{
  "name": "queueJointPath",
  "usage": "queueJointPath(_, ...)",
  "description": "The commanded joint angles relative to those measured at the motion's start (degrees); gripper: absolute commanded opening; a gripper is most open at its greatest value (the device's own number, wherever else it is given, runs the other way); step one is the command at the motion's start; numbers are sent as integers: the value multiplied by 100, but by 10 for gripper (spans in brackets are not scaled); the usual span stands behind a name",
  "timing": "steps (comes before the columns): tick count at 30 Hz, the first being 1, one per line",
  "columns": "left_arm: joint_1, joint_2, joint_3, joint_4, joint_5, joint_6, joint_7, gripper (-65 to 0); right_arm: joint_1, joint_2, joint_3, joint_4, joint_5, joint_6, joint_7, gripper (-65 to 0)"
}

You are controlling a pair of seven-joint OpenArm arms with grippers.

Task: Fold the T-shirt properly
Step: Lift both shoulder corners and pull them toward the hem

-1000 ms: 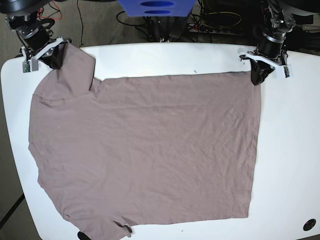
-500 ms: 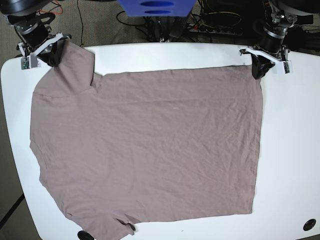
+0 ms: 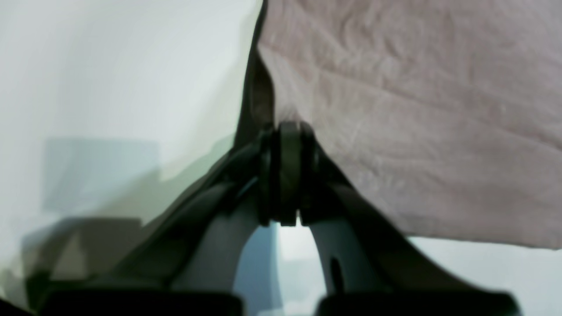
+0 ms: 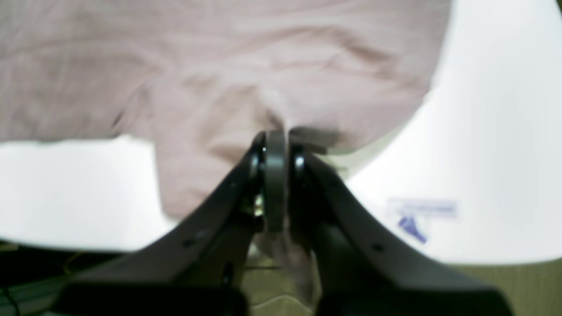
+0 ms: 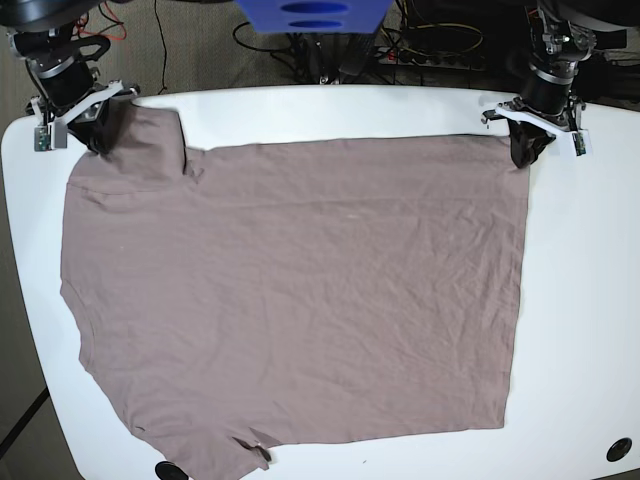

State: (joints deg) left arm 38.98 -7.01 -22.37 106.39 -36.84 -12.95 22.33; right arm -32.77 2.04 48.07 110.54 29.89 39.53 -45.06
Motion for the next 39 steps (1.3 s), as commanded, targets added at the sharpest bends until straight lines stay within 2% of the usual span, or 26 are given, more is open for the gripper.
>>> queueJointPath(1,2,-35,-41,287,-27,19,-92,-650,107,113,1,103,100,47,110,-644)
queueJointPath(13,-249,11,-102,594,-54,20,240,-650,590,538,-207,-81,40,47,-172,-647)
queueJointPath(25,-255,15,-341,508,-93,-270,651,-650,443,459,61,-81,115,47,-184,-644)
queueJointPath(31,-615,-32,-558,588,-86,-162,1004,-650,654,458,63,-67,122,47,-352,-646)
queueJointPath(39,-841,-89,-620,586,-49,-31,1134,-650,982,498,26,-101,55,47,-581,-647)
